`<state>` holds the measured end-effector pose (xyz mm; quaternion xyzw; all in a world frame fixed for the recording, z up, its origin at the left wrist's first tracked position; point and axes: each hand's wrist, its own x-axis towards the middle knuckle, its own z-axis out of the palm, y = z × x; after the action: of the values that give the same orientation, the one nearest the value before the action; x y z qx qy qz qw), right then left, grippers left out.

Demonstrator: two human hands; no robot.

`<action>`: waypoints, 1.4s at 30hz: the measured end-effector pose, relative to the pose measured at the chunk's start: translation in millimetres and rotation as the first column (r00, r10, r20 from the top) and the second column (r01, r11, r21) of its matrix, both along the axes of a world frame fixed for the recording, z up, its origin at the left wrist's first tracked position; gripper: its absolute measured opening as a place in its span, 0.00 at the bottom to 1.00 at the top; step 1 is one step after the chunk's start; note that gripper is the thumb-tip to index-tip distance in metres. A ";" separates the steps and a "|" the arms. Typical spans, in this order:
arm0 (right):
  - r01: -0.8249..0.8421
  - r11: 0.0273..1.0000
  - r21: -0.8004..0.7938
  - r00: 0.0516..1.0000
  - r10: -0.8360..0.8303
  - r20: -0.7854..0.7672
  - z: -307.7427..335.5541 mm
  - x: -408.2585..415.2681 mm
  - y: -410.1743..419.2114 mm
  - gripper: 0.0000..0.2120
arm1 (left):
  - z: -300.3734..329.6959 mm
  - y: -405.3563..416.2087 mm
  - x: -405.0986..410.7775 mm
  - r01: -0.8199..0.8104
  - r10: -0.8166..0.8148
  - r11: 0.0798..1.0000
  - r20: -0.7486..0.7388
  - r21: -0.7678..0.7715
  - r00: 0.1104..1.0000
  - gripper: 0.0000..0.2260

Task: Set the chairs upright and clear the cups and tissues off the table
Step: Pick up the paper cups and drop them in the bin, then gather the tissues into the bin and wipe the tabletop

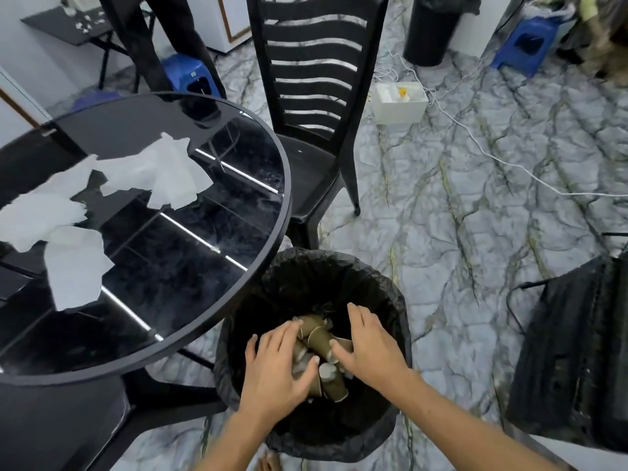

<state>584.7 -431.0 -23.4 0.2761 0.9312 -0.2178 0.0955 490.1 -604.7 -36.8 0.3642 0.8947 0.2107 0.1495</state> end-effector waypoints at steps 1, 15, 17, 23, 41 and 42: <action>0.000 1.000 -0.003 1.000 0.000 -0.001 1.5 0.8 -0.2 0.38 | 2.1 -1.6 1.9 -0.004 0.004 1.000 0.007 0.001 1.000 0.29; -0.101 0.987 0.128 0.933 0.138 -0.332 94.2 -54.4 -19.4 0.36 | 79.2 -69.3 -2.5 -0.065 0.083 0.958 -0.055 0.280 0.995 0.27; -0.127 0.971 0.202 0.887 0.203 -0.414 111.2 -74.9 -22.0 0.33 | 96.8 -85.2 -14.4 -0.063 0.122 0.927 -0.139 0.370 0.983 0.26; -0.194 0.936 0.294 0.871 0.302 -0.386 140.5 -153.1 -34.0 0.36 | 140.8 -132.0 -80.6 -0.101 0.274 0.889 -0.341 0.447 0.899 0.26; -0.270 0.916 0.298 0.915 0.340 -0.218 106.5 -416.6 -56.9 0.45 | 108.2 -129.7 -308.4 -0.474 0.453 0.875 -0.184 -0.095 0.873 0.37; -0.300 0.909 0.290 0.909 0.365 -0.203 102.9 -421.8 -62.6 0.43 | 106.8 -127.5 -310.5 -0.474 0.453 0.875 -0.182 -0.099 0.873 0.36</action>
<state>162.9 -493.5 79.5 0.0919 0.9892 -0.1115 -0.0239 179.6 -732.1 70.0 0.1423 0.9773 0.1484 0.0506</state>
